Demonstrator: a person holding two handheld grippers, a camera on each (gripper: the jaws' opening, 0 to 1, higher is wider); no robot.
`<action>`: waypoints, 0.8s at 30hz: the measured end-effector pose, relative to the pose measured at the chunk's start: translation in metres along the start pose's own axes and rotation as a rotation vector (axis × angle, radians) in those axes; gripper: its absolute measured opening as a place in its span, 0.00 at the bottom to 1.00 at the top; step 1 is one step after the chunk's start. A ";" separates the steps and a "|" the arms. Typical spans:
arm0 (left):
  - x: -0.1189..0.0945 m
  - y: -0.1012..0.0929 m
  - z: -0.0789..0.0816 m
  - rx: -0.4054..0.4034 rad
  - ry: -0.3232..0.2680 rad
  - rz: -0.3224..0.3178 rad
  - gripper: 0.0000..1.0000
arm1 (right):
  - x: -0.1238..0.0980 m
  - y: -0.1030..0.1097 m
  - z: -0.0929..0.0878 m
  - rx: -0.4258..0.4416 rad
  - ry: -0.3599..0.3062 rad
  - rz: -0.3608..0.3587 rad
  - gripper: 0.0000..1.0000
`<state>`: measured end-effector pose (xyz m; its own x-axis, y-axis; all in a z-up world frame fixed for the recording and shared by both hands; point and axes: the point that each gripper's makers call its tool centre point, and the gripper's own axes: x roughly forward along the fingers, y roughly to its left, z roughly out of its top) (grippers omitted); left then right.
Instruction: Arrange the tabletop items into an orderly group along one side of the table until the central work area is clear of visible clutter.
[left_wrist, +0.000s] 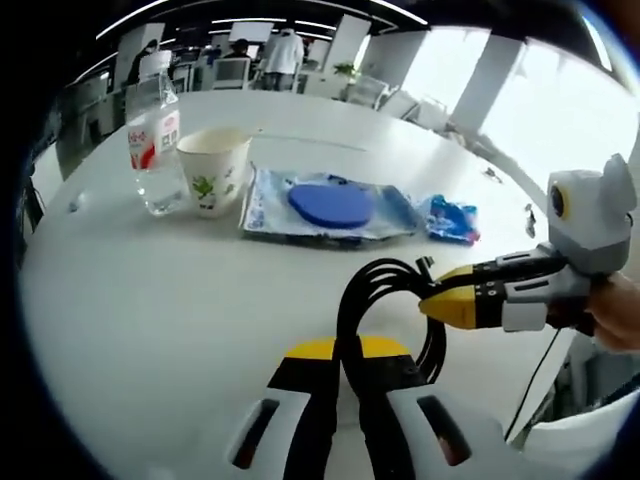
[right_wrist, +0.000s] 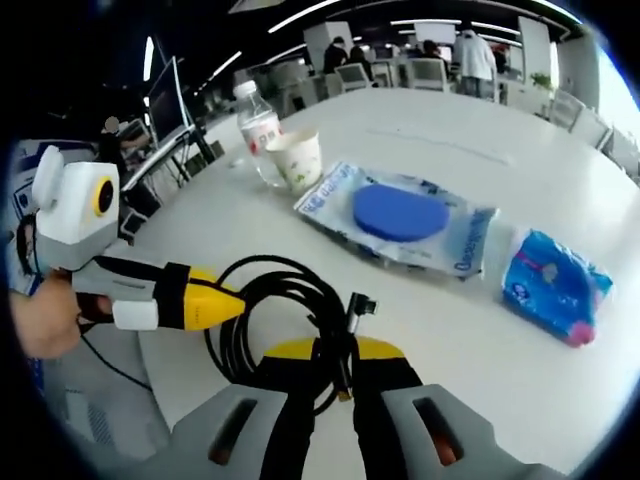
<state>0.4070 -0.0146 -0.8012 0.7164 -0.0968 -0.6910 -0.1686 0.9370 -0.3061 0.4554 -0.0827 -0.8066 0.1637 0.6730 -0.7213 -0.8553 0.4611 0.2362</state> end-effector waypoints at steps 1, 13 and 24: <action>0.002 -0.003 0.001 0.005 0.002 -0.006 0.01 | -0.002 -0.003 -0.001 0.005 -0.002 -0.006 0.09; 0.027 -0.052 0.010 0.094 0.041 -0.098 0.01 | -0.032 -0.045 -0.013 0.089 -0.030 -0.085 0.09; 0.048 -0.086 0.020 0.148 0.069 -0.154 0.00 | -0.054 -0.079 -0.023 0.174 -0.061 -0.153 0.09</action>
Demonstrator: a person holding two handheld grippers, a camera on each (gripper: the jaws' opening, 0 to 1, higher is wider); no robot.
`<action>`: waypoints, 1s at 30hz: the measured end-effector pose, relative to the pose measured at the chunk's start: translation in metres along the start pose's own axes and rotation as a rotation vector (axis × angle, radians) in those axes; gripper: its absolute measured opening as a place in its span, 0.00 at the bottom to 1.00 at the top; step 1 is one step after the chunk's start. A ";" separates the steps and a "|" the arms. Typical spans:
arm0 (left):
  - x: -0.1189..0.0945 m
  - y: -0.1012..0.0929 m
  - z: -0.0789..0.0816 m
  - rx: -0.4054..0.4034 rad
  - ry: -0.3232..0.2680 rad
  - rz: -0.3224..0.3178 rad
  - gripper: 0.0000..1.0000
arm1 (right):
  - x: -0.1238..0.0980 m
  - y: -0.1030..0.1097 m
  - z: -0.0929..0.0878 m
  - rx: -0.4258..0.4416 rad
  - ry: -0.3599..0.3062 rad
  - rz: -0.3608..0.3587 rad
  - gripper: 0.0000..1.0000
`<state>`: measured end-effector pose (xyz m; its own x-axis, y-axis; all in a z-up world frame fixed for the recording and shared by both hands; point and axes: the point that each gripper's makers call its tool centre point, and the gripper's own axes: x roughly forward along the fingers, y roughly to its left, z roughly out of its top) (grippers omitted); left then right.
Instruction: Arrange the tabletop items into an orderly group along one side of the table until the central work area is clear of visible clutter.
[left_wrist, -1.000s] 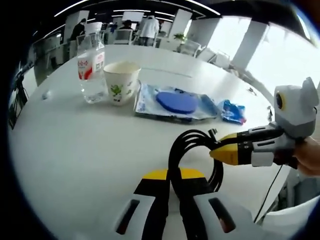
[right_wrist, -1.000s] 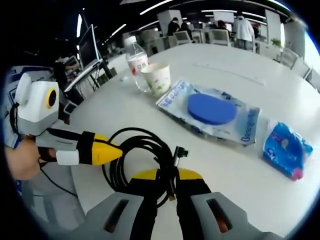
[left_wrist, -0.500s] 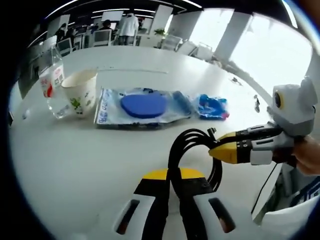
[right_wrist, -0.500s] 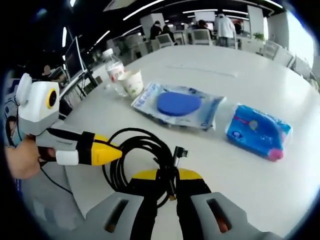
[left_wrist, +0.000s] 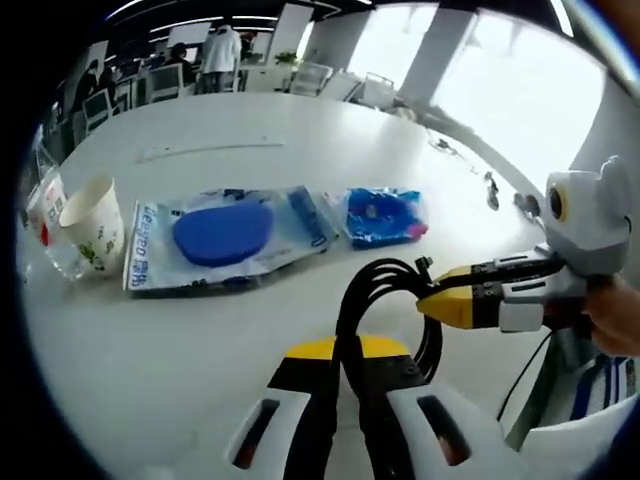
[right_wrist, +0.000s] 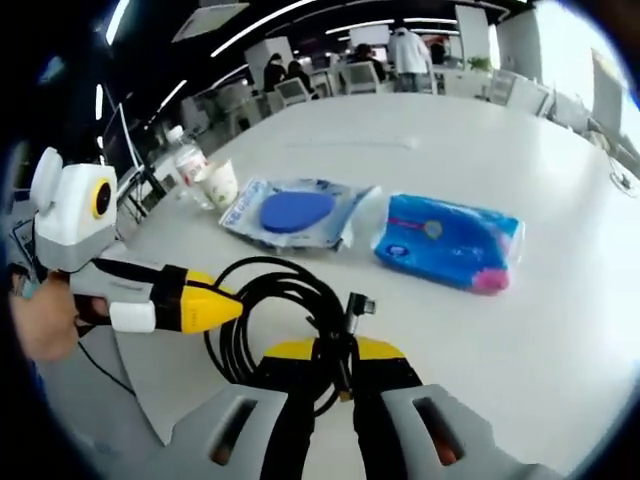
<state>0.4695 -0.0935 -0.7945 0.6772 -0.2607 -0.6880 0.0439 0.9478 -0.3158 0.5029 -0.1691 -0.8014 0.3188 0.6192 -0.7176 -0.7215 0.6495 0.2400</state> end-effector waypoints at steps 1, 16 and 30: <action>0.002 -0.003 0.001 0.007 0.002 -0.006 0.00 | -0.002 -0.004 0.000 0.011 -0.004 -0.006 0.09; 0.035 -0.035 0.018 0.068 0.040 -0.063 0.00 | -0.017 -0.048 -0.003 0.103 -0.031 -0.069 0.09; 0.055 -0.041 0.025 0.096 0.065 -0.068 0.00 | -0.011 -0.066 -0.002 0.136 -0.032 -0.095 0.09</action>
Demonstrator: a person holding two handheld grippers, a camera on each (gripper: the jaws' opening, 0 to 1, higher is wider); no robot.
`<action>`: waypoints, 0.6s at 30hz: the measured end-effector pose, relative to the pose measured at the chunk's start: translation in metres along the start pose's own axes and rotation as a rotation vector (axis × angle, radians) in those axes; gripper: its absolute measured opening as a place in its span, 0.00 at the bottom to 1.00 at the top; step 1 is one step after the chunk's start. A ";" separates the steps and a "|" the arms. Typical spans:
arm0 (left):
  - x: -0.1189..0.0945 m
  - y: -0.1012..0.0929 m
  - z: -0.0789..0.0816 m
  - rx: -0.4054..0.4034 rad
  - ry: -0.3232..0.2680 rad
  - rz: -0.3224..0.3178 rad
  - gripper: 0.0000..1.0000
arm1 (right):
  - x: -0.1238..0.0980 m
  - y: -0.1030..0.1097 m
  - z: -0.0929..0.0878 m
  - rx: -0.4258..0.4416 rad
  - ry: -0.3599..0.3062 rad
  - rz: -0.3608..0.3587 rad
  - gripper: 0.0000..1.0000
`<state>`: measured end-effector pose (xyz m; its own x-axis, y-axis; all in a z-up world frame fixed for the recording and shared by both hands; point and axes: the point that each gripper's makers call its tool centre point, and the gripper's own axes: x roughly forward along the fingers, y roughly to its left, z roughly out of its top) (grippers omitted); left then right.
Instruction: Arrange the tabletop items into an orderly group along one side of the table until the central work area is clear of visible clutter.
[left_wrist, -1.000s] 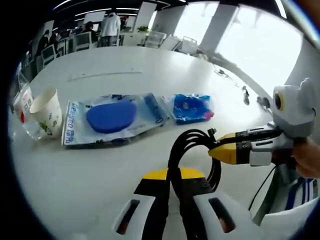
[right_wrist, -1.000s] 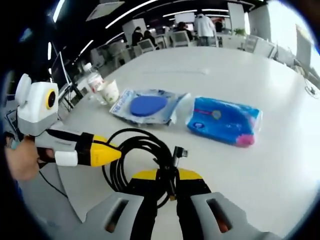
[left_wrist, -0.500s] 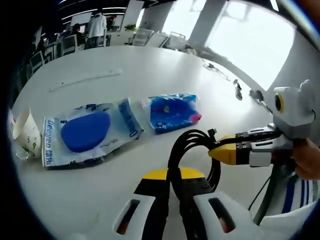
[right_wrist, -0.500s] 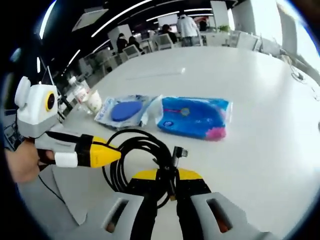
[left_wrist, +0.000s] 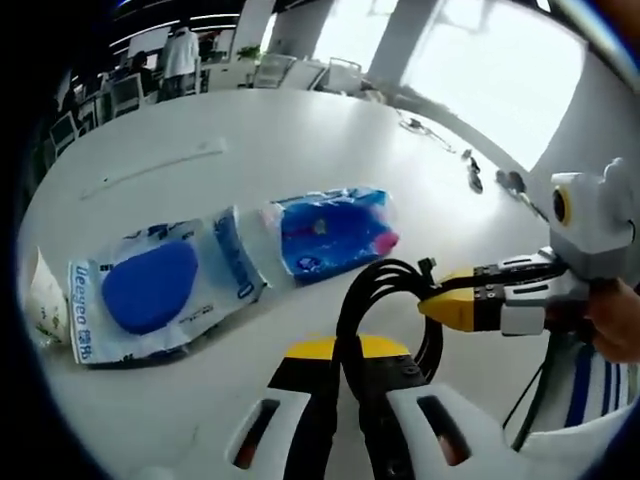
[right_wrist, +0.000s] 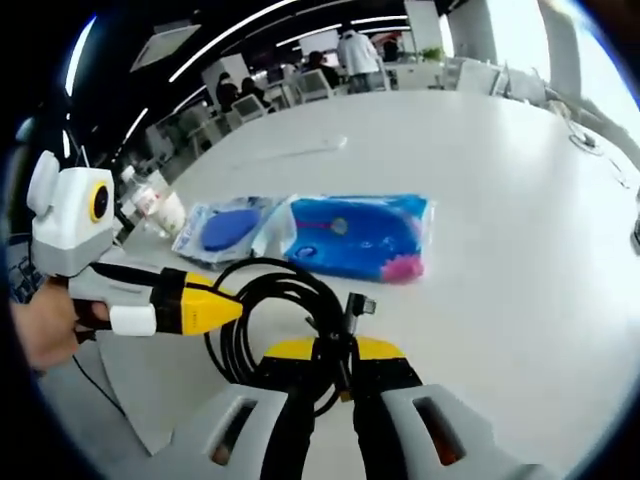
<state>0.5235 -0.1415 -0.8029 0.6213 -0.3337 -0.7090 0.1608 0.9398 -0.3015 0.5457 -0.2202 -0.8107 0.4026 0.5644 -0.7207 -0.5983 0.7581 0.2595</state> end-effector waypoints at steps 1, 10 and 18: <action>0.001 0.001 0.000 -0.005 0.004 0.001 0.00 | 0.001 0.000 0.000 0.000 0.002 0.000 0.09; 0.011 0.008 -0.006 -0.002 0.039 0.017 0.01 | 0.012 -0.002 -0.004 -0.021 0.021 -0.002 0.09; 0.018 0.011 -0.011 0.001 0.064 0.015 0.02 | 0.017 -0.005 -0.007 -0.024 0.034 0.000 0.09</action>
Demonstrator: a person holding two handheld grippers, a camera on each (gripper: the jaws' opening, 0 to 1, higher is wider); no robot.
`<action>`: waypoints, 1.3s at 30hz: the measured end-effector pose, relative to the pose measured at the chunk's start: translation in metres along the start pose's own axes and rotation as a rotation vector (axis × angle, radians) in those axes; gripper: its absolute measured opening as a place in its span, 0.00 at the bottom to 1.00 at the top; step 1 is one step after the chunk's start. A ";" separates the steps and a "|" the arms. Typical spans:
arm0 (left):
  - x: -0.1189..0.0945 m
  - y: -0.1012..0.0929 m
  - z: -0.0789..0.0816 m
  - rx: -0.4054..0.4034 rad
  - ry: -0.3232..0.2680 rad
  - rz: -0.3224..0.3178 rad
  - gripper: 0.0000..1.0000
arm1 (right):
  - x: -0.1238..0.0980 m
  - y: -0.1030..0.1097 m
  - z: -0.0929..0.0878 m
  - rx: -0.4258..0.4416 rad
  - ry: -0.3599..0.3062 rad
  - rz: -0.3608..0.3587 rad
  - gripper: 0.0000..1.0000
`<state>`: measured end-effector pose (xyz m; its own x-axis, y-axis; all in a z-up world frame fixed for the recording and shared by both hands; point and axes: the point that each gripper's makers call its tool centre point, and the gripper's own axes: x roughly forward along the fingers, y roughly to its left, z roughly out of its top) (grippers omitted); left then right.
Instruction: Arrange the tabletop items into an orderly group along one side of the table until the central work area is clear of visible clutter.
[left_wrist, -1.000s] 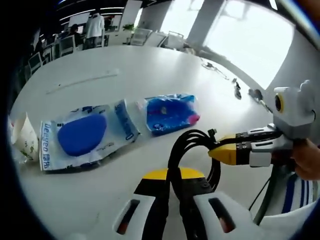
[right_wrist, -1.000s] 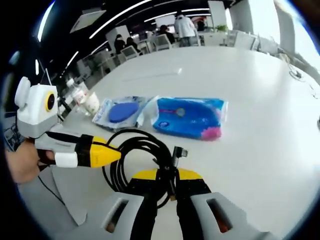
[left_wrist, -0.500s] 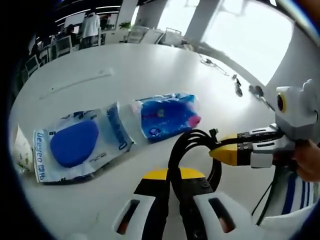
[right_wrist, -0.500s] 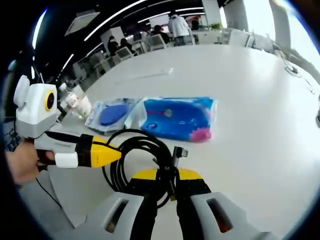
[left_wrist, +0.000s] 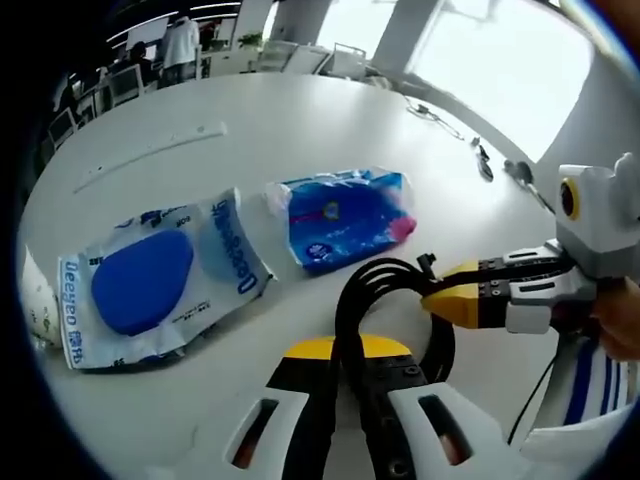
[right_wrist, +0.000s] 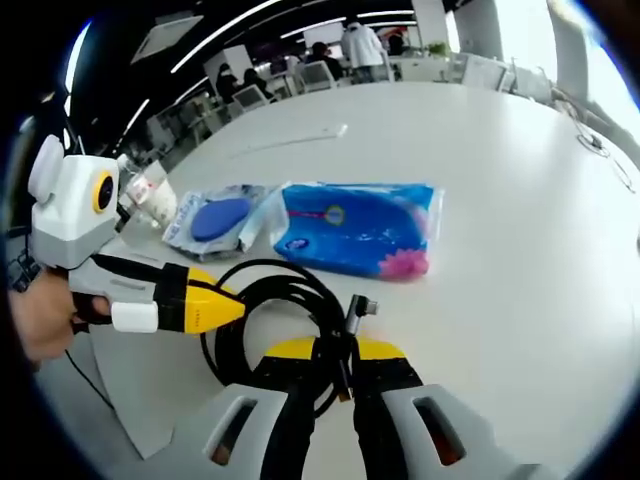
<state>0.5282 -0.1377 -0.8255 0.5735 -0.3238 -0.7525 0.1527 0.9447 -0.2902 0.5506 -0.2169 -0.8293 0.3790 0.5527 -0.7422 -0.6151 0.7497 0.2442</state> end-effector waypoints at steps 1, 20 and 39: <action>0.001 0.000 0.000 0.000 0.002 0.001 0.02 | 0.000 0.000 0.000 0.002 0.002 0.000 0.09; 0.005 0.007 0.001 0.109 -0.014 0.049 0.13 | 0.003 -0.004 -0.005 -0.011 0.023 0.010 0.11; -0.118 0.041 -0.037 -0.038 -0.247 0.031 0.74 | -0.084 -0.007 -0.022 0.001 -0.180 0.056 0.70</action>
<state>0.4368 -0.0624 -0.7708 0.7575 -0.2677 -0.5955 0.1044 0.9500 -0.2942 0.5074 -0.2767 -0.7823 0.4618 0.6496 -0.6039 -0.6383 0.7162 0.2823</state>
